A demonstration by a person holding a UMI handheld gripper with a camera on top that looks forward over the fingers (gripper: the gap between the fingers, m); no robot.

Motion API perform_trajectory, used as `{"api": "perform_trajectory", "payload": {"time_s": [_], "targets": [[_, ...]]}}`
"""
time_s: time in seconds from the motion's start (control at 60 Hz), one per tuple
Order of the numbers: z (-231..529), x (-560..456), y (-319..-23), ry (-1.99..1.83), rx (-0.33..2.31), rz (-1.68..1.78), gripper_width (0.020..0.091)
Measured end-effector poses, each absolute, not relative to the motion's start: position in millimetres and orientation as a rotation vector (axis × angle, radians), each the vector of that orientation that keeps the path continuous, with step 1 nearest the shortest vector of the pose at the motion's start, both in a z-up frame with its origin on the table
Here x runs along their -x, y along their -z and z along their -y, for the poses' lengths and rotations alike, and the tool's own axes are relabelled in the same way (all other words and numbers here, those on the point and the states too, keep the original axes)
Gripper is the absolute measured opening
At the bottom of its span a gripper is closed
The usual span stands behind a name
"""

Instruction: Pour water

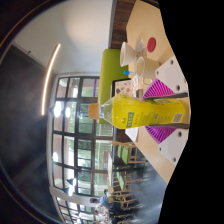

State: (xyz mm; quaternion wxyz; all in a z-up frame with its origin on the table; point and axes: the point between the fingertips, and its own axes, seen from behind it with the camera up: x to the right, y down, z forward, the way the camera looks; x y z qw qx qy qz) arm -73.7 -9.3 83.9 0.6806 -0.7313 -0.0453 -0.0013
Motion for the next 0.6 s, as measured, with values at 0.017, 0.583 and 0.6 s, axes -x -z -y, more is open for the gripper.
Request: {"api": "perform_trajectory", "payload": {"time_s": [0.017,0.583,0.6], "targets": [[6,73,-81,0.008,1.636,0.105,0.0345],[-70,47,-165,-1.138,1.406,-0.781,0.0343],[-71,44,-164,-1.18,1.384,-0.826,0.0346]]}}
